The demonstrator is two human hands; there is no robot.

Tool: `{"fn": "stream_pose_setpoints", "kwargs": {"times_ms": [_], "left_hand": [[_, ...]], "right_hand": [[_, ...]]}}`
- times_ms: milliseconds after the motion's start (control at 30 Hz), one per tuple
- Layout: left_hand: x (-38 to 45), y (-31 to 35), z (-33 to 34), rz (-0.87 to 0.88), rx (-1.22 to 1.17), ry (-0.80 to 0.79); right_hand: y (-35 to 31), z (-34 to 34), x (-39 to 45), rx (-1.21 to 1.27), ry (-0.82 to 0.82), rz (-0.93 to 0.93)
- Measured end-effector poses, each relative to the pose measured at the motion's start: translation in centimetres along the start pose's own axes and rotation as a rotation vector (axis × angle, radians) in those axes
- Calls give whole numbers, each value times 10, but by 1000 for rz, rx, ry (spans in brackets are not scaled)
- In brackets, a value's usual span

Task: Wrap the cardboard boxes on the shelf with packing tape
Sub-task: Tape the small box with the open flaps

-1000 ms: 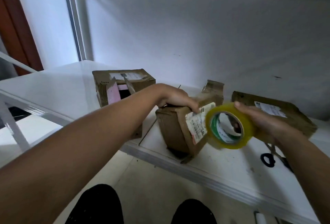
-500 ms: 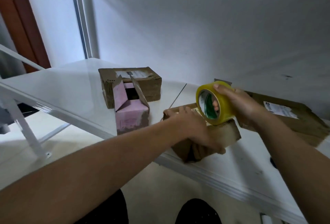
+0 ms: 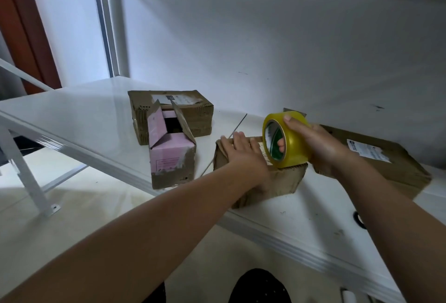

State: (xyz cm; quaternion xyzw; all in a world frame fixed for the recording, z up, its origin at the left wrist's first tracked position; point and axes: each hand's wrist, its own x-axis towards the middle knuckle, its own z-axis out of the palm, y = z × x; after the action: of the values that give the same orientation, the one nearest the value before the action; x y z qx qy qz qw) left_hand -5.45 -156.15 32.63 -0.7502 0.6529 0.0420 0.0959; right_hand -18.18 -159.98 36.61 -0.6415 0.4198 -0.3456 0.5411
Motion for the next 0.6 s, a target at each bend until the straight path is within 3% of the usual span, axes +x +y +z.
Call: {"fn": "stream_pose_setpoints", "kwargs": {"times_ms": [400,600], "left_hand": [[20,3,-7,-12,39,-6],[19,4,-4,-30,41,28]], "right_hand": [[-11,-2,10,-108,30,97],[-34,-19,0,-285,-107,291]]}}
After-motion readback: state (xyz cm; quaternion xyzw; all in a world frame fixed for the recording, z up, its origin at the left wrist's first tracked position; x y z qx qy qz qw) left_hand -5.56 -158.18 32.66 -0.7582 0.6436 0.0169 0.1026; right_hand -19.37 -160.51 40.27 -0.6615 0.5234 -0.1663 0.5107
